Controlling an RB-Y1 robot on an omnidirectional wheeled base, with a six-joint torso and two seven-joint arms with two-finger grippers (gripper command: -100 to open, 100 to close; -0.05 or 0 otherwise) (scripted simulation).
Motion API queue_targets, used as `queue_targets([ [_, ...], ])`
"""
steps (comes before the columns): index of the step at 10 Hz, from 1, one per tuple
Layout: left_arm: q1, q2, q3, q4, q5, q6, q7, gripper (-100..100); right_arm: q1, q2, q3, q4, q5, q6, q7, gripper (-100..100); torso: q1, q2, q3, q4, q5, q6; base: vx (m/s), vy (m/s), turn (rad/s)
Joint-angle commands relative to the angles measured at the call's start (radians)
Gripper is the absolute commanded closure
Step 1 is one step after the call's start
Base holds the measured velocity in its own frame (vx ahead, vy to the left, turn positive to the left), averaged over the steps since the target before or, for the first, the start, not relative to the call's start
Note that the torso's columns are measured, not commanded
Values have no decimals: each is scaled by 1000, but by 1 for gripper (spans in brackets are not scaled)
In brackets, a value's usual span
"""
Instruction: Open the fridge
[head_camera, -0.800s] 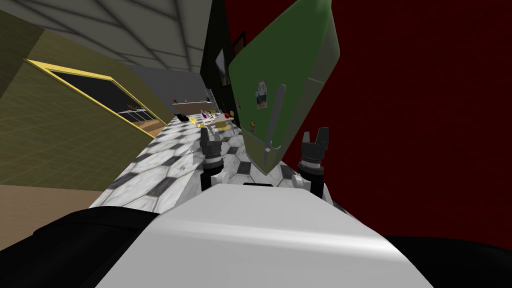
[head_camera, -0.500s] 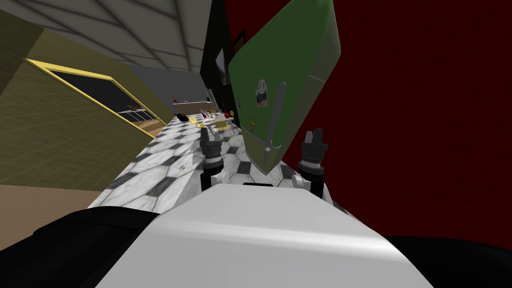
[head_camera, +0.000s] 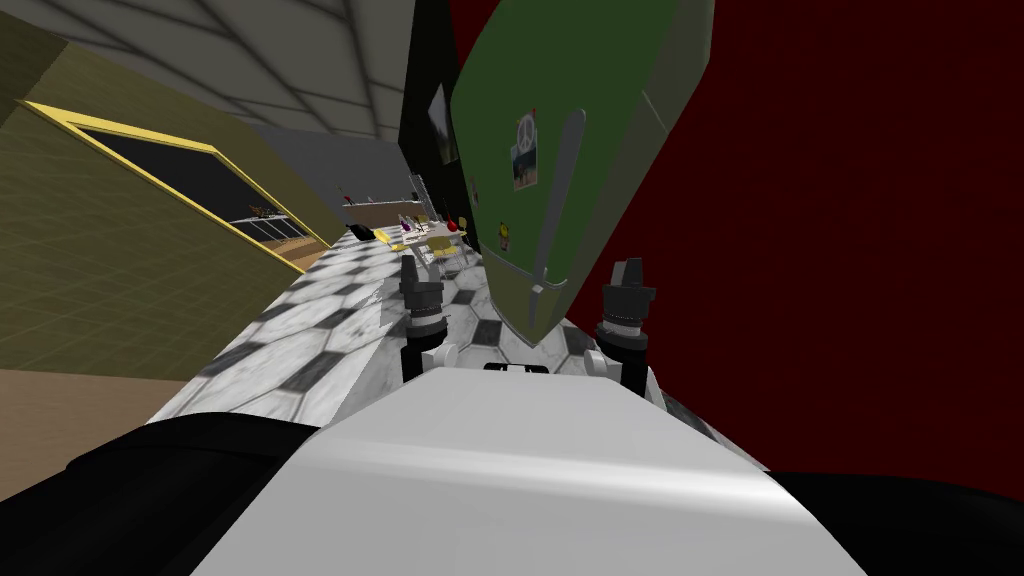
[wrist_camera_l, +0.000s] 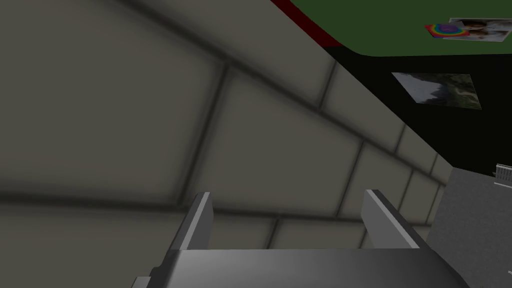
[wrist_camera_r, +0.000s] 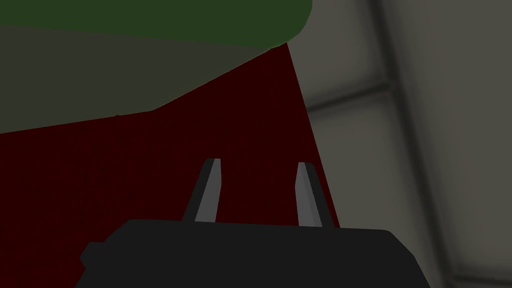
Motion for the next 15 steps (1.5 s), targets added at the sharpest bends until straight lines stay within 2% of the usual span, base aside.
queue_targets([
  [1,0,0,0,0,0,0,0,0,0,0,0,0,0,0,0,0,0,74,-148,74,0,0,0,0,0],
  [2,0,0,0,0,0,0,0,0,1,-46,-8,7,16,8,11,-100,0,148,-295,148,0,0,30,28,-38],
  [4,0,0,0,0,0,0,0,0,3,-85,-20,17,39,20,26,-100,3,189,-385,190,1,0,50,76,-55],
  [9,0,0,0,0,0,0,0,0,10,-175,-65,53,128,64,87,-100,0,196,-388,195,0,0,56,93,-68],
  [15,0,0,0,0,0,0,0,0,23,-262,-139,104,274,133,185,-100,0,194,-389,194,0,0,89,146,-96],
])
